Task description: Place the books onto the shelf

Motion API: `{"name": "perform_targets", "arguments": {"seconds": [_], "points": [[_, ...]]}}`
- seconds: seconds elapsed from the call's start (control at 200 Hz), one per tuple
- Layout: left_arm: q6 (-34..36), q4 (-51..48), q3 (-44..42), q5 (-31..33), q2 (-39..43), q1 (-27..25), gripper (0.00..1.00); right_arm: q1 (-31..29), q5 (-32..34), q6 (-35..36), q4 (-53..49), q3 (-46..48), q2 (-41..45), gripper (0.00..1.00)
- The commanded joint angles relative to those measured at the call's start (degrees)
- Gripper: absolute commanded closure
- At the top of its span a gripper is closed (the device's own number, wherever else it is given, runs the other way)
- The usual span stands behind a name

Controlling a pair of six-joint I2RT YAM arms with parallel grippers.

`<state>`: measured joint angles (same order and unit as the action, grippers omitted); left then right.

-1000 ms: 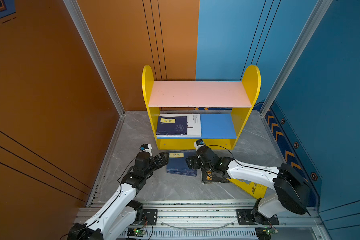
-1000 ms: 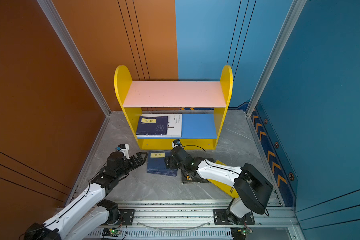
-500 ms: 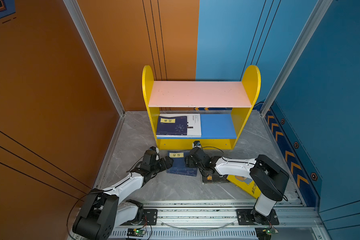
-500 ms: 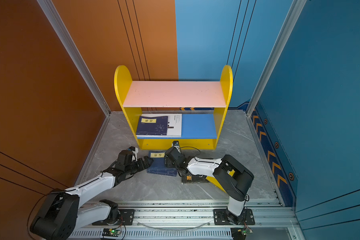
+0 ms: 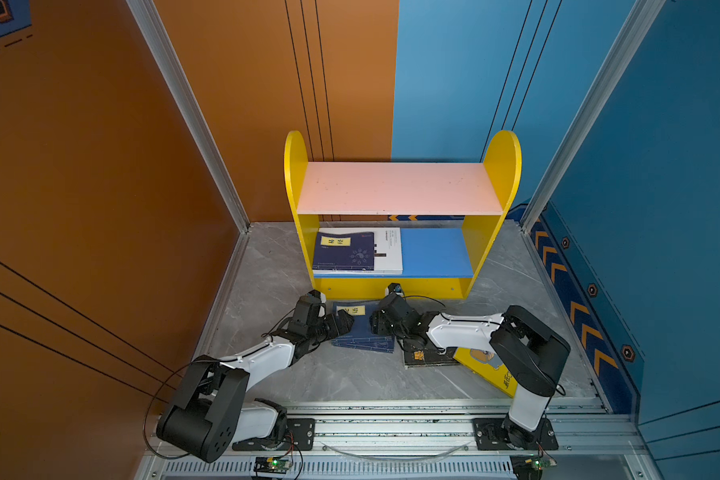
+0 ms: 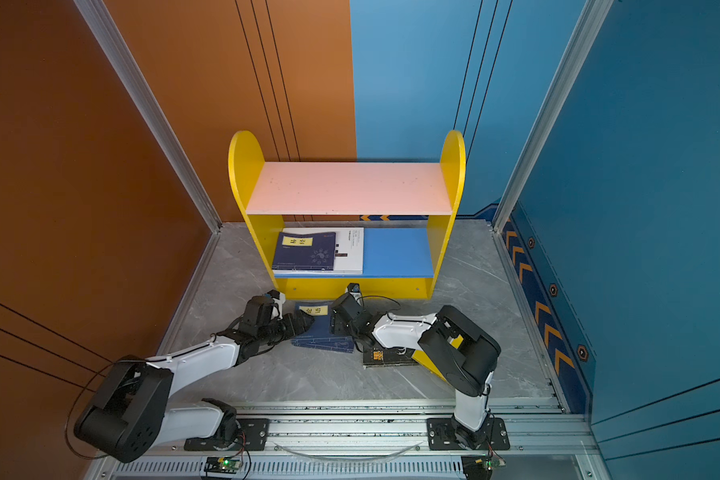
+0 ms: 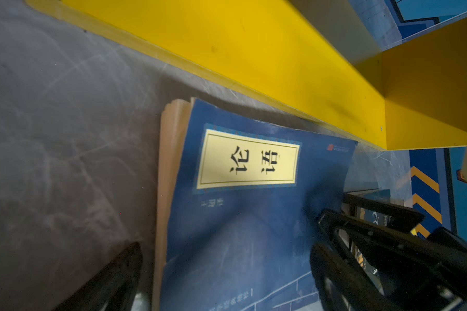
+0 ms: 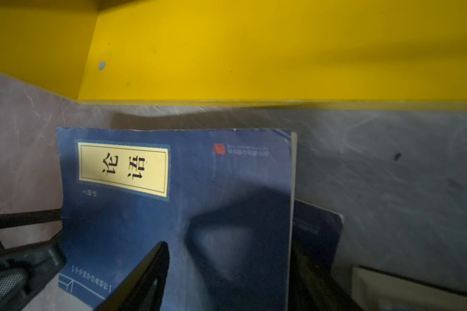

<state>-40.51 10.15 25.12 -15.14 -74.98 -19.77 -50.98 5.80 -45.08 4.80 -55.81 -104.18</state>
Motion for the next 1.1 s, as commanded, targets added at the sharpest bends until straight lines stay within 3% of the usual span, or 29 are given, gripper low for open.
{"name": "perform_targets", "arguments": {"seconds": [0.0,0.426,0.756,0.926,0.946,1.096], "points": [[-0.85,1.43,1.42,-2.39,-0.10,-0.47,0.03,-0.01,-5.37,-1.16,2.22,0.95,-1.80,0.32],[-3.78,3.18,1.01,-9.43,6.52,0.67,0.04,-0.08,-18.37,2.17,10.03,-1.46,-4.69,0.34],[-8.49,-0.06,-1.59,-12.63,19.99,5.27,0.12,2.27,-22.33,-0.80,16.31,0.84,-4.87,0.34],[-11.51,0.34,-2.40,-15.12,21.49,6.54,0.13,2.64,-23.48,-1.52,18.28,1.25,-5.24,0.33],[-11.60,-0.19,-2.26,-15.04,21.55,6.73,0.17,2.64,-23.47,-1.50,18.33,1.31,-5.33,0.33],[-11.30,-3.80,-1.92,-14.83,22.76,7.68,0.23,2.64,-23.12,-1.37,18.31,1.58,-5.27,0.33]]}}
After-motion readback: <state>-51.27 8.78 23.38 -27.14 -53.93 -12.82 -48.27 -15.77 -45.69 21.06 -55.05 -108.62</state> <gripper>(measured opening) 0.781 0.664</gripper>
